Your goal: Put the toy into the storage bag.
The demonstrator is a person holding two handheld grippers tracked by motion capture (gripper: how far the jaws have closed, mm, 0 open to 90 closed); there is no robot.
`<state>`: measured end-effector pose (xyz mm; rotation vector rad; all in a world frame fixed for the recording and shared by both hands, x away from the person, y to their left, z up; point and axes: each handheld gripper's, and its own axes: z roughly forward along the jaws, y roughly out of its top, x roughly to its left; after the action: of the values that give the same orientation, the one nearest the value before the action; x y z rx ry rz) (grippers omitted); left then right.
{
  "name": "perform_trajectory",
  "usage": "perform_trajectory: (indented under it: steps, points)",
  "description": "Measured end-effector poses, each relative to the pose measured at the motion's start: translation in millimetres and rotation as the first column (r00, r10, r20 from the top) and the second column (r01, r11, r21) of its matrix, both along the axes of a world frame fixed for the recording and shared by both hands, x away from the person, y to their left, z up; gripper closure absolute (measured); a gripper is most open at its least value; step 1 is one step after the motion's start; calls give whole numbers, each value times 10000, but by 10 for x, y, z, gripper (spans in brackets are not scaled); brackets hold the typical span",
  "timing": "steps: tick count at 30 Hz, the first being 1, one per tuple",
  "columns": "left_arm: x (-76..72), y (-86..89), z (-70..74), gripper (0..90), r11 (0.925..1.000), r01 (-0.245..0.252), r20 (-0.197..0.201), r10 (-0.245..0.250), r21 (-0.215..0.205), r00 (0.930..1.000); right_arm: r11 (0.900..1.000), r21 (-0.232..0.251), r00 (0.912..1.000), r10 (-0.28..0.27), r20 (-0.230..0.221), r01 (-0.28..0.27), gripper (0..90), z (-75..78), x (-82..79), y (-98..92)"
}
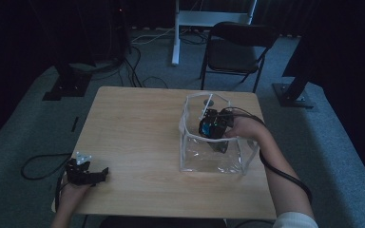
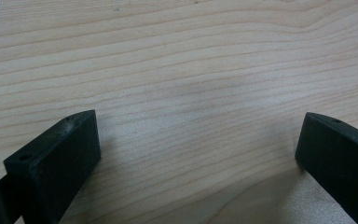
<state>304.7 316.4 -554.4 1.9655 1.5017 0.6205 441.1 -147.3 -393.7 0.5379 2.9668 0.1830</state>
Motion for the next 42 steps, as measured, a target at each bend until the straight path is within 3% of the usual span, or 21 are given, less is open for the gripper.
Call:
perform_trajectory:
  steps: [4, 6, 8, 9, 14, 21, 30, 38, 42]
  points:
    - [0, 0, 0, 4, 10000, -2, 3, 2, 2, 10000, 9993, -335, 9998, 153, -118, -157, 264, -54, -8, 49]
    - [-1, 0, 0, 4, 10000, -3, 5, 3, -1, 10000, 9982, -367, 9978, 449, -480, -467, 264, -90, -21, 69]
    - [-1, 0, -1, 4, 10000, -3, 5, 3, -3, 10000, 9972, -455, 9970, 563, -534, -587, 264, -106, -33, 80]
    - [-1, 0, 0, 4, 10000, -4, 5, 4, -2, 10000, 9940, -712, 9939, 769, -794, -826, 264, -154, -57, 113]
    - [-2, 0, 0, 4, 10000, 0, 0, 0, 2, 10000, 9809, -1372, 9866, 1236, -1069, -1378, 264, -240, -110, 190]
    - [-1, 0, 0, 4, 10000, 1, 2, -1, 3, 10000, 9717, -1566, 9796, 1585, -1235, -1769, 264, -291, -127, 258]
    - [-1, 0, 0, 4, 10000, -1, 3, 1, 1, 10000, 9678, -1874, 9810, 1456, -1283, -1681, 264, -379, -112, 298]
    - [-1, 0, 0, 4, 10000, -4, 3, 4, 0, 10000, 9551, -2491, 9812, 1270, -1455, -1606, 264, -524, -84, 299]
    - [-1, 0, -1, 4, 10000, -2, 4, 2, 1, 10000, 9494, -2507, 9756, 1523, -1581, -1889, 264, -565, -74, 299]
